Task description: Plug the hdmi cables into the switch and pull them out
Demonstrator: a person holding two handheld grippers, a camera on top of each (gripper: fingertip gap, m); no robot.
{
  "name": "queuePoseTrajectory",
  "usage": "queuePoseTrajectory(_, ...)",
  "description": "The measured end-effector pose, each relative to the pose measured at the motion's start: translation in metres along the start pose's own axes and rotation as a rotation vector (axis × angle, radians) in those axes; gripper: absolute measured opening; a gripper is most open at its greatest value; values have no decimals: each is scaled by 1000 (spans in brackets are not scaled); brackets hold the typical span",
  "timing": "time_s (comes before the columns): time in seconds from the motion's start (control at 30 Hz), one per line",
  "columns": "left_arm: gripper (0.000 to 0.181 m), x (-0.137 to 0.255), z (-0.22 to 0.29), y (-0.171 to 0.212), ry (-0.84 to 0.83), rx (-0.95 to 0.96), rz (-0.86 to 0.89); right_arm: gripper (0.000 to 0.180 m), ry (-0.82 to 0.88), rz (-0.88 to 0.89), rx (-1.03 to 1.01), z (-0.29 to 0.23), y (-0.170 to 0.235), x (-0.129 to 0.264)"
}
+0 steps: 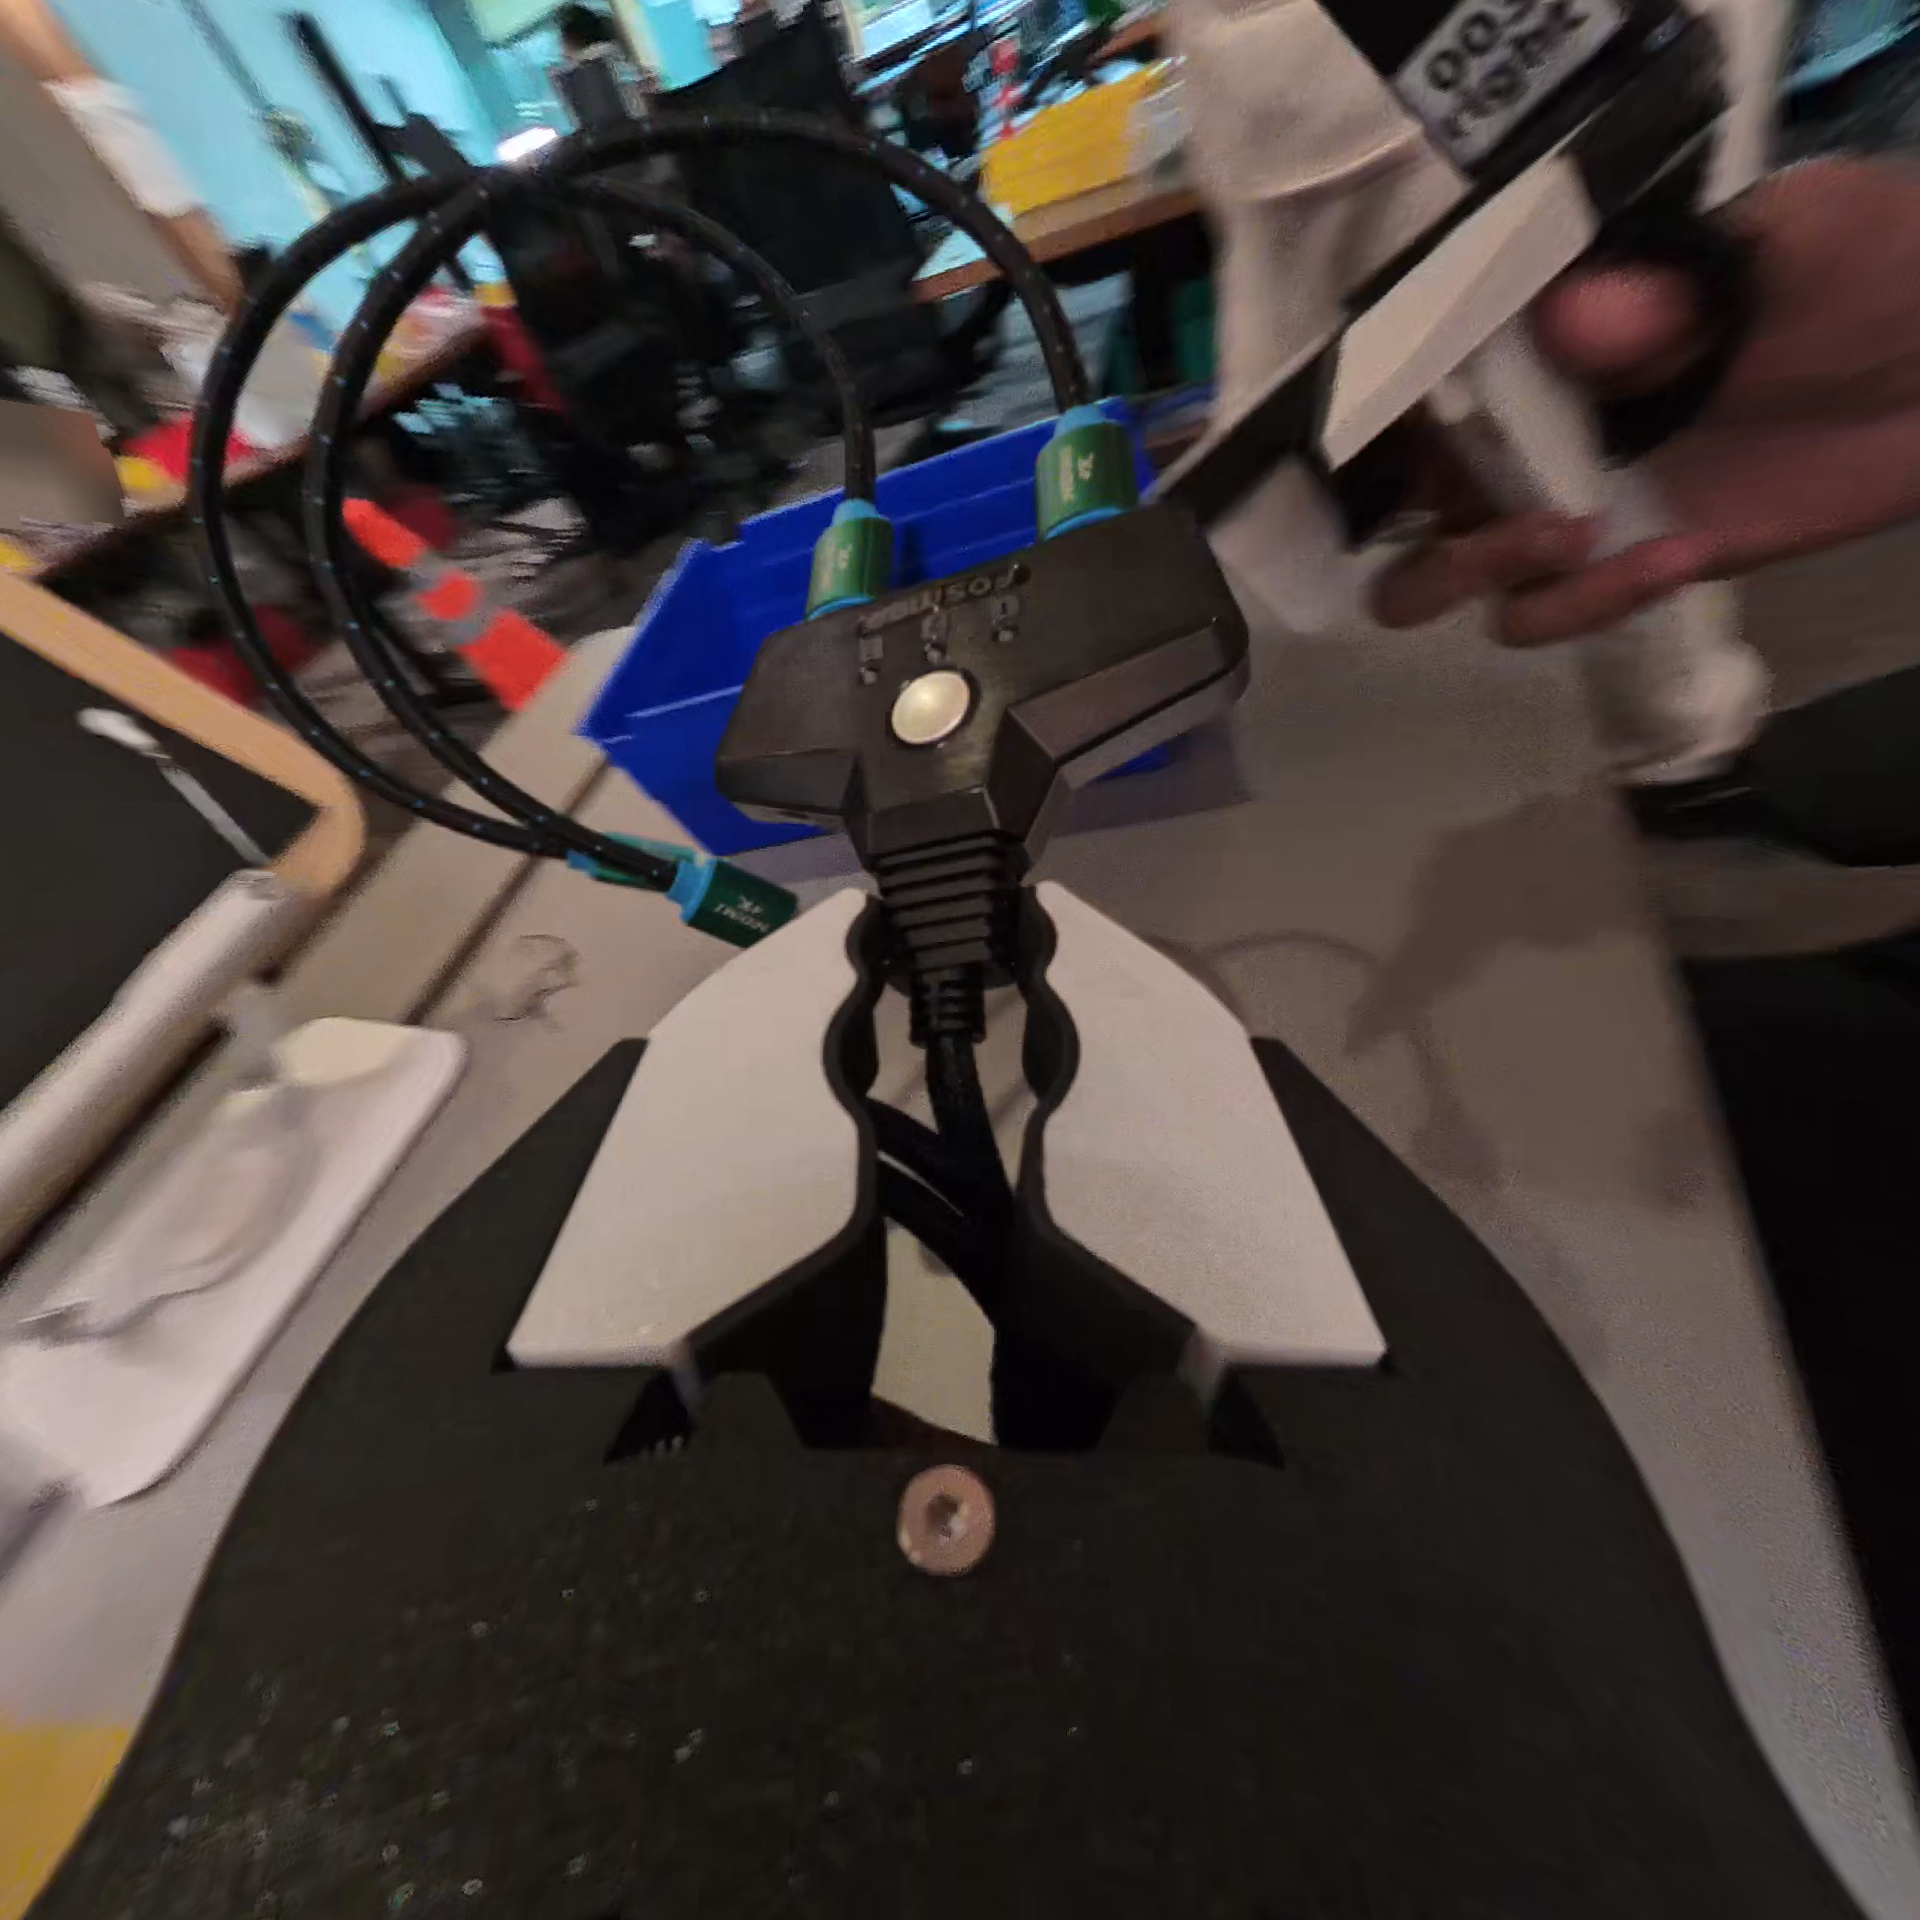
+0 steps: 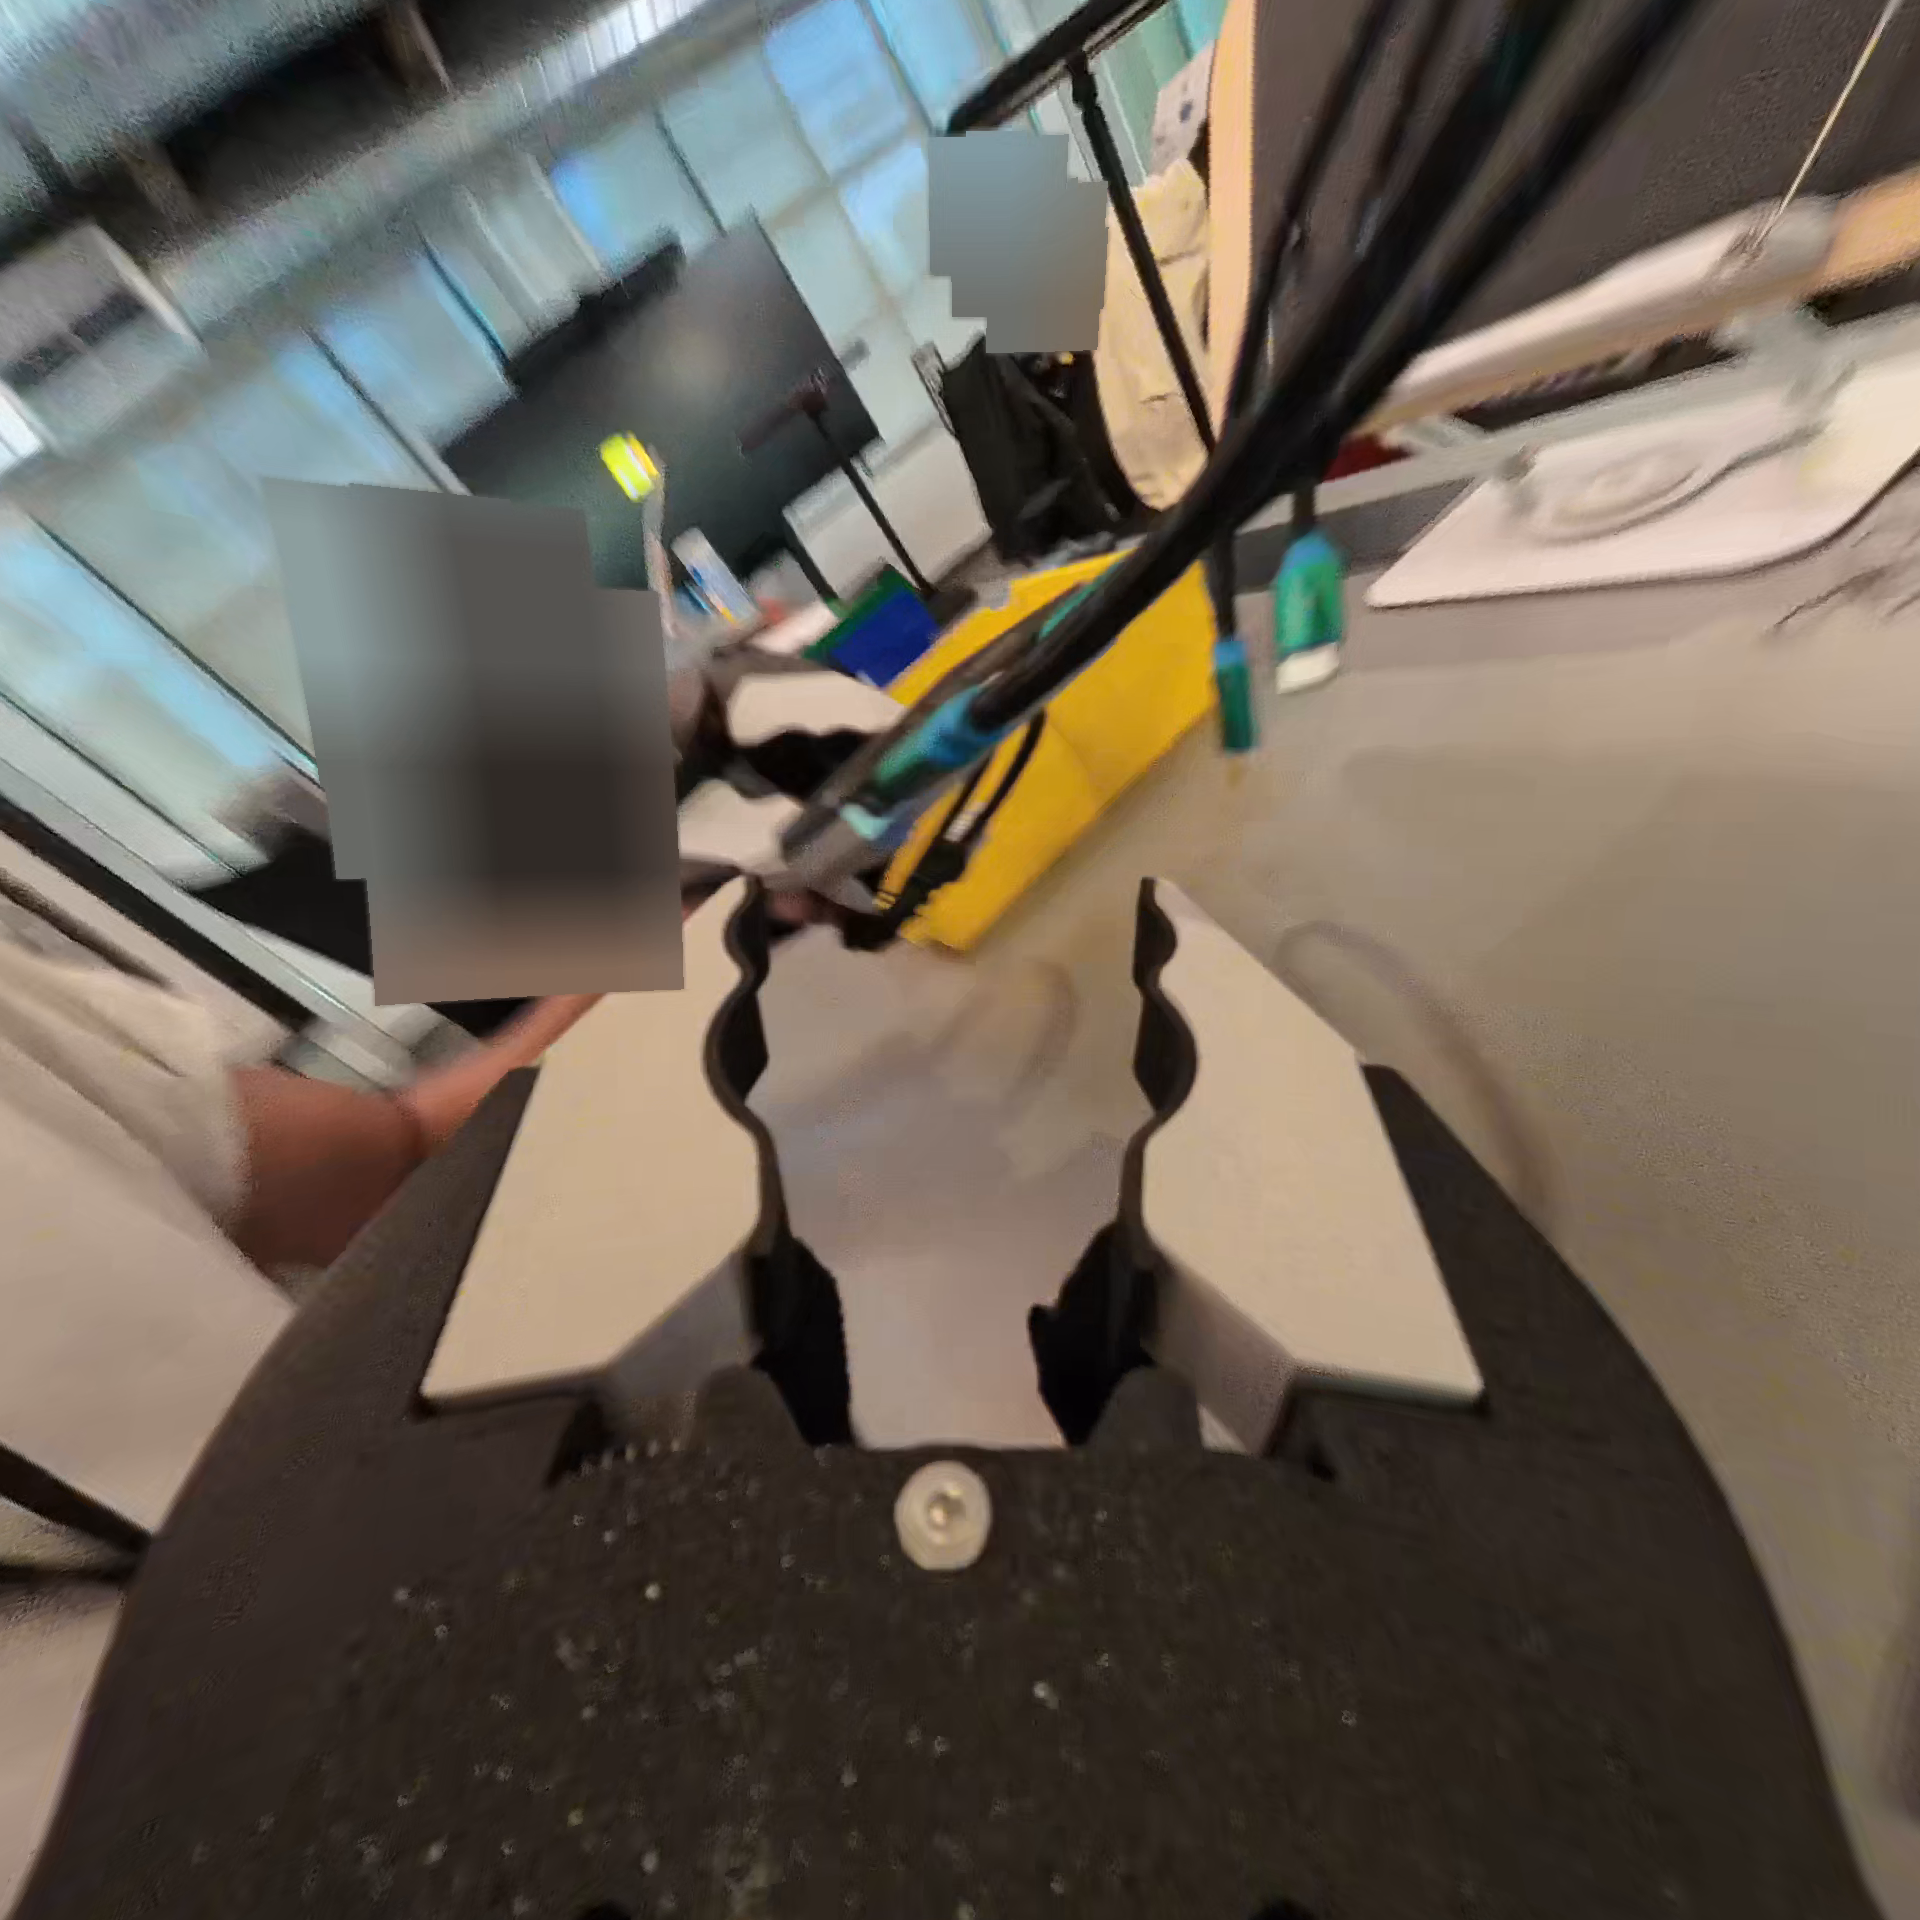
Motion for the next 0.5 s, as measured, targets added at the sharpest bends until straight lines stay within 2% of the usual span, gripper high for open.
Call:
queuePoseTrajectory(0.07, 23, -11, 5, -4, -91, -54, -12, 69, -127, 64, -226, -2, 1, -16)
queuePoseTrajectory(0.13, 23, -22, 13, -5, -150, -86, -19, 64, -143, 106, -340, 4, -2, -28)
queuePoseTrajectory(0.2, 24, -29, 19, -5, -221, -99, -39, 43, -107, 112, -388, 10, -7, -37)
queuePoseTrajectory(0.23, 24, -32, 19, -4, -235, -73, -55, 24, -45, 95, -359, 15, -7, -37)
queuePoseTrajectory(0.33, 24, -34, 17, 0, -261, 3, -107, 21, -18, 37, -343, 22, -10, -45)
queuePoseTrajectory(0.4, 25, -29, 17, -2, -276, 53, -113, 20, 60, -5, -258, 29, -19, -46)
queuePoseTrajectory(0.5, 34, -18, 14, -1, -330, 153, -180, 20, 112, -3, -137, 34, -58, -36)
Point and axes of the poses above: each gripper's, where its closed fingertips meet, x back along the fingers, y out of its underside, z = x × y across the jaws, the point moved 8 cm from there along x, back along the fingers, and after that the axes turned 4 degrees about -z, right-handed, at the moved point
